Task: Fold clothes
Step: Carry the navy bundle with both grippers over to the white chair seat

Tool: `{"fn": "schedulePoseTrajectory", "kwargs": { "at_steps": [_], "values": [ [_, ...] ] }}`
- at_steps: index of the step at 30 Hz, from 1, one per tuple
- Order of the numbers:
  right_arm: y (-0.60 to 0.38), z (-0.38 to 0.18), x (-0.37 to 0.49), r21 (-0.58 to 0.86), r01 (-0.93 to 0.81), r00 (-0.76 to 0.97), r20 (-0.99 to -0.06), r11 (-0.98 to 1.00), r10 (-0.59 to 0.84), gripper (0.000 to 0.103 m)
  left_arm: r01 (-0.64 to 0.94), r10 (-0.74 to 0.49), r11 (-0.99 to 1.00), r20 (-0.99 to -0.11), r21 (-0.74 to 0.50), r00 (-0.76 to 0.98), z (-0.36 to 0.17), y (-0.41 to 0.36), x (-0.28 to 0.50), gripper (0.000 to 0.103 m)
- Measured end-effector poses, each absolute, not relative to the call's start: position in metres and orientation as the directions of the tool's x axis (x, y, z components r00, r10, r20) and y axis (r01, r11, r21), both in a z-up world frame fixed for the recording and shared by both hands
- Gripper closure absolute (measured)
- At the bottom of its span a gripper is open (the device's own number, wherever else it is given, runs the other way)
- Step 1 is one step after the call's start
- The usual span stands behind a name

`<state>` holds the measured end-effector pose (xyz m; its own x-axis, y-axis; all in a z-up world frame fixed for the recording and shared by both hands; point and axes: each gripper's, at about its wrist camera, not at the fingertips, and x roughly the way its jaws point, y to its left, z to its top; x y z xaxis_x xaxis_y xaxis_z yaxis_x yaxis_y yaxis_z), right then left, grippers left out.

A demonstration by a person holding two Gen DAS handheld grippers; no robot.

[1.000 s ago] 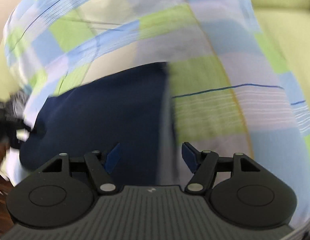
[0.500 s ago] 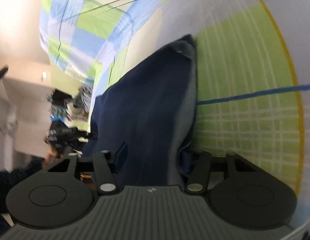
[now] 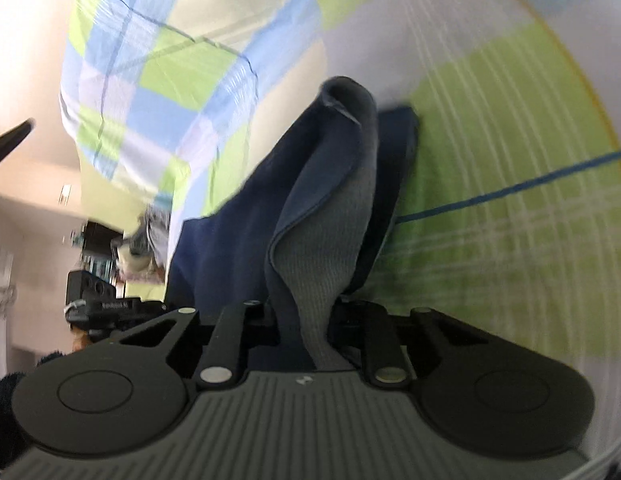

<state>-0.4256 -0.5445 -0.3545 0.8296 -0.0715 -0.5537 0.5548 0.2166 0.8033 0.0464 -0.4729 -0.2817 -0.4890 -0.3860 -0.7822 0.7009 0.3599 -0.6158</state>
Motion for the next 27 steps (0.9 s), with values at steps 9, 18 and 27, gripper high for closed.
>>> {"fn": "schedulePoseTrajectory", "kwargs": {
  "at_steps": [9, 18, 27],
  "values": [
    [-0.466, -0.271, -0.413, 0.622, 0.746, 0.664, -0.667, 0.239, -0.338, 0.087, 0.723, -0.352, 0.177, -0.729, -0.668, -0.587, -0.244, -0.504, 0.040, 0.066],
    [-0.331, -0.232, -0.507, 0.683, 0.723, 0.506, -0.625, -0.103, -0.594, 0.087, 0.734, -0.127, -0.182, -0.724, -0.654, -0.678, -0.188, -0.520, -0.066, 0.066],
    [-0.116, -0.207, -0.663, 0.633, 0.588, 0.153, -0.699, -0.504, -0.699, 0.087, 0.512, 0.286, -0.459, -0.667, -0.726, -0.688, -0.200, -0.453, -0.324, 0.066]
  ]
}}
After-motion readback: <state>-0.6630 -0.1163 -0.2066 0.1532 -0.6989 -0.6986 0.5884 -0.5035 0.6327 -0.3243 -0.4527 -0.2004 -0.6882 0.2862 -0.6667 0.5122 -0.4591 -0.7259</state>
